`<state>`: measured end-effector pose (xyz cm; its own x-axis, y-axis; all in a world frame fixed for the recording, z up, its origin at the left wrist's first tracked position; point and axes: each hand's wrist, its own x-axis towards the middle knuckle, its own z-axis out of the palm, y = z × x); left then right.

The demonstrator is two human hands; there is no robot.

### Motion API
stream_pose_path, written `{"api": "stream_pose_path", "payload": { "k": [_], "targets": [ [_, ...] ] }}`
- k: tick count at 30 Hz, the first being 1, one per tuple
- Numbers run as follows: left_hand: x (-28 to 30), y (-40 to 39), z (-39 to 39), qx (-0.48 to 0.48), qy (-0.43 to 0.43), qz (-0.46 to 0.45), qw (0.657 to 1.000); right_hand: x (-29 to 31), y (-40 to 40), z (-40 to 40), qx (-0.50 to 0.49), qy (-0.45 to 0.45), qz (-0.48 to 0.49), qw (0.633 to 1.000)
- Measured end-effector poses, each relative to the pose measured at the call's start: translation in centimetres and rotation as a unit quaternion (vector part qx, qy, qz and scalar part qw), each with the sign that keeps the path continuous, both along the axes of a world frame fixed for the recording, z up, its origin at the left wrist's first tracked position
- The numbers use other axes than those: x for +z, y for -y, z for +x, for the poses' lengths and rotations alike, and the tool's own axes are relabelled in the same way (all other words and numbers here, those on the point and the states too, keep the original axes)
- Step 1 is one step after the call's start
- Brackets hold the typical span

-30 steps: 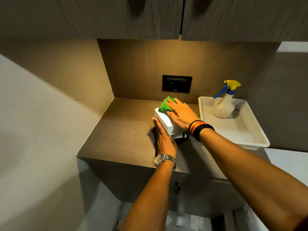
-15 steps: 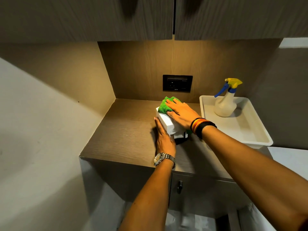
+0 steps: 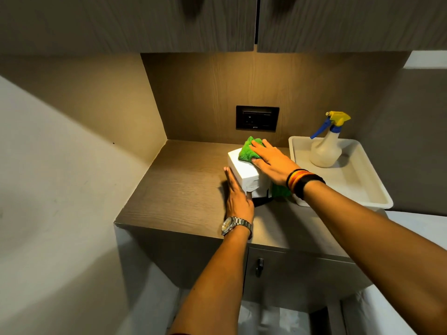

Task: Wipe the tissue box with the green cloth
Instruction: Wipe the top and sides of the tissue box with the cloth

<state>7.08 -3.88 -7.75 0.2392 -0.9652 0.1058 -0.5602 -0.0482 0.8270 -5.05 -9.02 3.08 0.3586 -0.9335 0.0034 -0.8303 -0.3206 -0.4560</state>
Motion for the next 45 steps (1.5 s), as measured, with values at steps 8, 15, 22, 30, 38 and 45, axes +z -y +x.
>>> {"api": "stream_pose_path", "payload": {
  "k": [8,15,22,30,38,45],
  "targets": [
    [0.0,0.0,0.4,-0.011,0.011,-0.001,1.0,-0.9,-3.5,-0.3,0.078,0.016,-0.052,0.995],
    [0.4,0.0,0.5,-0.023,0.014,0.01,1.0,-0.5,-4.5,-3.2,-0.011,0.088,0.012,0.996],
    [0.3,0.0,0.6,-0.009,0.008,0.006,1.0,-0.3,-2.0,0.9,-0.012,0.041,0.005,0.999],
    [0.3,0.7,0.7,-0.036,0.03,0.021,0.999,-1.7,-4.9,-2.7,0.003,0.115,-0.002,0.993],
    [0.5,0.0,-0.1,-0.003,0.021,0.022,1.0,-1.7,-3.4,-0.4,-0.052,0.124,-0.007,0.991],
    [-0.2,0.3,0.5,-0.026,0.02,0.038,0.999,-2.0,-5.1,-0.8,0.019,0.059,-0.04,0.997]
  ]
}}
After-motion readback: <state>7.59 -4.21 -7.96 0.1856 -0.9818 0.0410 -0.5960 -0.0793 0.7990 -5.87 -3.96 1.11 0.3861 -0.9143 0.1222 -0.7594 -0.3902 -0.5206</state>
